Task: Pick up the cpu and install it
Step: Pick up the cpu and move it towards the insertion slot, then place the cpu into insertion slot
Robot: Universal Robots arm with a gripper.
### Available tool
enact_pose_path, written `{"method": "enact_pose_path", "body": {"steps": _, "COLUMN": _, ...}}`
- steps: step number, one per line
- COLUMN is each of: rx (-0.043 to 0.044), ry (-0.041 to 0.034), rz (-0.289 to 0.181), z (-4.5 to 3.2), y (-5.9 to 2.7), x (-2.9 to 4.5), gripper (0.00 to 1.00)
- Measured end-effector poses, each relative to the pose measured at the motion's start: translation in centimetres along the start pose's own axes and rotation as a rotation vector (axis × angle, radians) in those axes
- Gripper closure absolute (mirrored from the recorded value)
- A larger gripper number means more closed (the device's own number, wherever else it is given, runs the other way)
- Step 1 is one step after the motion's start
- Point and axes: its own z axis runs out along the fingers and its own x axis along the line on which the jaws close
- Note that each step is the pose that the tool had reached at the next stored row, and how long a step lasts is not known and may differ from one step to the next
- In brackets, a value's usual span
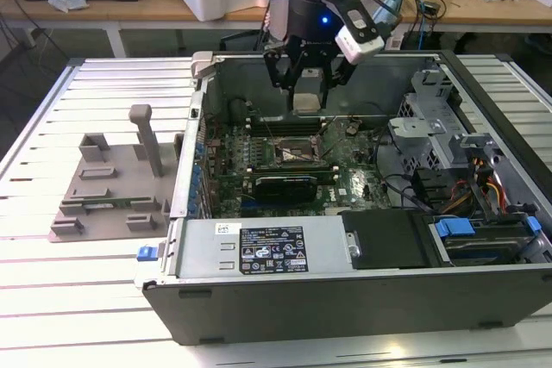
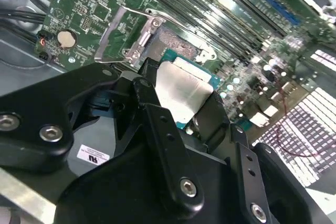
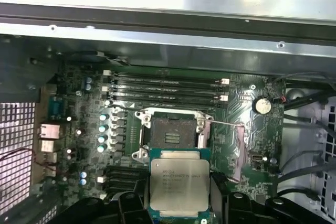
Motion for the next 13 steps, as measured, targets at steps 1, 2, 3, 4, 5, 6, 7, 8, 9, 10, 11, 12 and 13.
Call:
{"method": "enact_pose_path", "body": {"steps": 1, "rx": 0.0, "ry": 0.0, "rz": 0.0, "z": 0.22, "y": 0.07, "x": -0.09, "gripper": 0.45}}
{"method": "enact_pose_path", "body": {"steps": 2, "rx": 0.0002, "ry": 0.0001, "rz": 0.0, "z": 0.38, "y": 0.13, "x": -0.15, "gripper": 0.45}}
{"method": "enact_pose_path", "body": {"steps": 3, "rx": 0.0001, "ry": 0.0001, "rz": 0.0, "z": 0.66, "y": 0.22, "x": -0.27, "gripper": 0.45}}
{"method": "enact_pose_path", "body": {"steps": 4, "rx": 0.0, "ry": 0.0, "rz": 0.0, "z": 0.94, "y": 0.26, "x": -0.32, "gripper": 0.45}}
{"method": "enact_pose_path", "body": {"steps": 5, "rx": 0.0, "ry": 0.0, "rz": 0.0, "z": 1.06, "y": 0.26, "x": -0.32, "gripper": 0.45}}
{"method": "enact_pose_path", "body": {"steps": 6, "rx": 0.0001, "ry": 0.0, "rz": 0.0, "z": 1.14, "y": 0.26, "x": -0.34, "gripper": 0.45}}
{"method": "enact_pose_path", "body": {"steps": 7, "rx": 0.0002, "ry": 0.0002, "rz": 0.0, "z": 1.15, "y": 0.26, "x": -0.35, "gripper": 0.45}}
{"method": "enact_pose_path", "body": {"steps": 8, "rx": 0.0003, "ry": 0.0001, "rz": 0.0, "z": 1.16, "y": 0.26, "x": -0.35, "gripper": 0.45}}
{"method": "enact_pose_path", "body": {"steps": 9, "rx": 0.0002, "ry": 0.0001, "rz": 0.0, "z": 1.16, "y": 0.26, "x": -0.35, "gripper": 0.45}}
{"method": "enact_pose_path", "body": {"steps": 10, "rx": 0.0001, "ry": 0.0, "rz": 0.0, "z": 1.17, "y": 0.26, "x": -0.35, "gripper": 0.45}}
{"method": "enact_pose_path", "body": {"steps": 11, "rx": 0.0001, "ry": 0.0, "rz": 0.0, "z": 1.17, "y": 0.26, "x": -0.36, "gripper": 0.45}}
{"method": "enact_pose_path", "body": {"steps": 12, "rx": 0.0001, "ry": 0.0, "rz": 0.0, "z": 1.17, "y": 0.26, "x": -0.36, "gripper": 0.45}}
{"method": "enact_pose_path", "body": {"steps": 13, "rx": 0.0001, "ry": 0.0, "rz": 0.0, "z": 1.17, "y": 0.26, "x": -0.36, "gripper": 0.45}}
